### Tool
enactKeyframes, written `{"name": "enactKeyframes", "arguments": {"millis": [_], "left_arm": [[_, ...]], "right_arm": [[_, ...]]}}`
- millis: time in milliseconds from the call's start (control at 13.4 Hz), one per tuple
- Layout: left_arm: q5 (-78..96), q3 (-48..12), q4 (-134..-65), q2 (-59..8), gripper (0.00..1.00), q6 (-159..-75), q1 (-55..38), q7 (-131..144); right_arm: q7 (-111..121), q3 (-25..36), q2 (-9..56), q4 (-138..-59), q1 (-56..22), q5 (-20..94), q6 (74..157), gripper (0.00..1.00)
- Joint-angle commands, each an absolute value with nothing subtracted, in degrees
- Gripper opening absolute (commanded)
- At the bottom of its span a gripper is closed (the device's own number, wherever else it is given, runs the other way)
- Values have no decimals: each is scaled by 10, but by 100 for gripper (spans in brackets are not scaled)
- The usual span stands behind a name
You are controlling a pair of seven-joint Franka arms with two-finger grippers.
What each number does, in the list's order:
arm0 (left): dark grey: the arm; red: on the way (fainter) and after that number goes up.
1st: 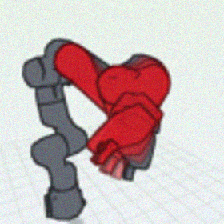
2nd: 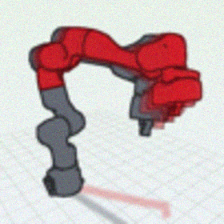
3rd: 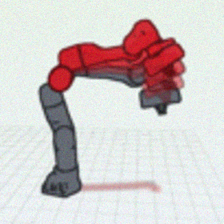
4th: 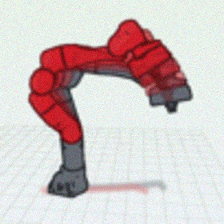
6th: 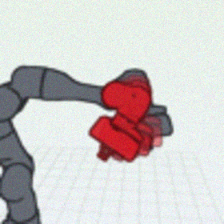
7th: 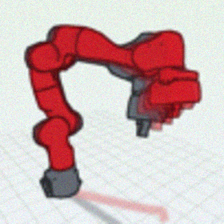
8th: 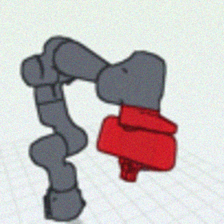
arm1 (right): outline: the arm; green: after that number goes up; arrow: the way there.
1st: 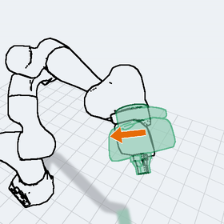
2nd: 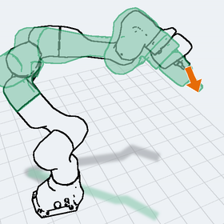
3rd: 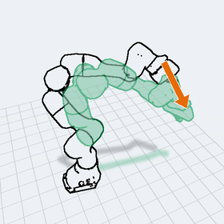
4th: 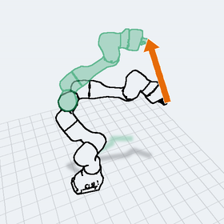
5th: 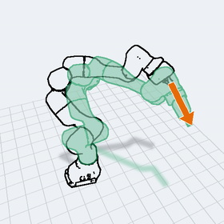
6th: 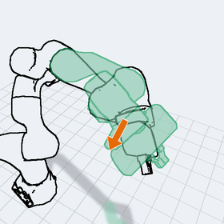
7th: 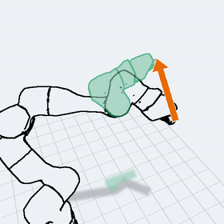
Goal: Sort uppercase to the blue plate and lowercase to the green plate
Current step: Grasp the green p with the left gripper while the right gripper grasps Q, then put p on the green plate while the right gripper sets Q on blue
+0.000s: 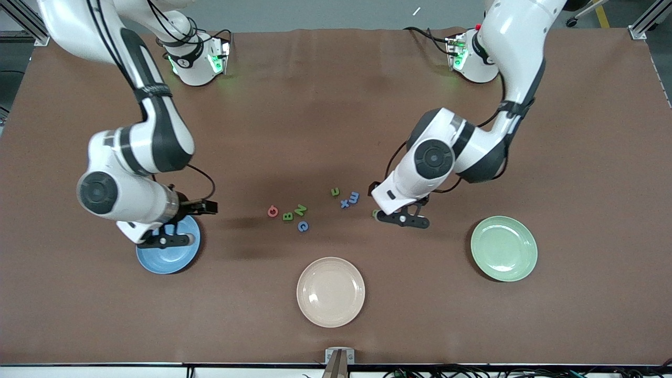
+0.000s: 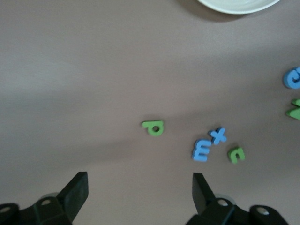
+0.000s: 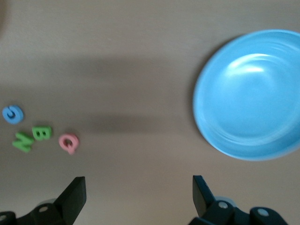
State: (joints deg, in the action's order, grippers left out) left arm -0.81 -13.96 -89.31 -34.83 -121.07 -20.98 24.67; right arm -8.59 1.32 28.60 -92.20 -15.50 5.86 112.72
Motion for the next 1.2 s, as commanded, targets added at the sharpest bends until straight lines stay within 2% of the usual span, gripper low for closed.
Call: {"name": "enactKeyframes", "arguments": {"millis": [0, 224, 448, 673, 822, 972, 1121], "left_arm": [[-12, -135, -881, -395, 87, -1258, -214, 261], [-12, -132, -881, -436, 80, -1318, -227, 327], [-58, -132, -882, -448, 80, -1320, -232, 362], [-69, -132, -879, -462, 80, -1322, -236, 362], [-71, -132, -879, -463, 72, -1322, -236, 359], [-72, -132, -880, -463, 72, -1322, -236, 354], [-77, -132, -878, -464, 72, -1322, -236, 348]], "right_arm": [[-113, 18, 327, -931, -200, 67, 1211, 100], [-155, 19, 359, -960, -235, 66, 1299, 100], [-170, 20, 371, -988, -269, 61, 1355, 100], [-183, 21, 369, -1019, -286, 60, 1368, 100], [-189, 21, 364, -1048, -296, 60, 1391, 100], [-209, 25, 364, -1059, -319, 59, 1395, 99], [-208, 29, 365, -1058, -320, 54, 1397, 93]]}}
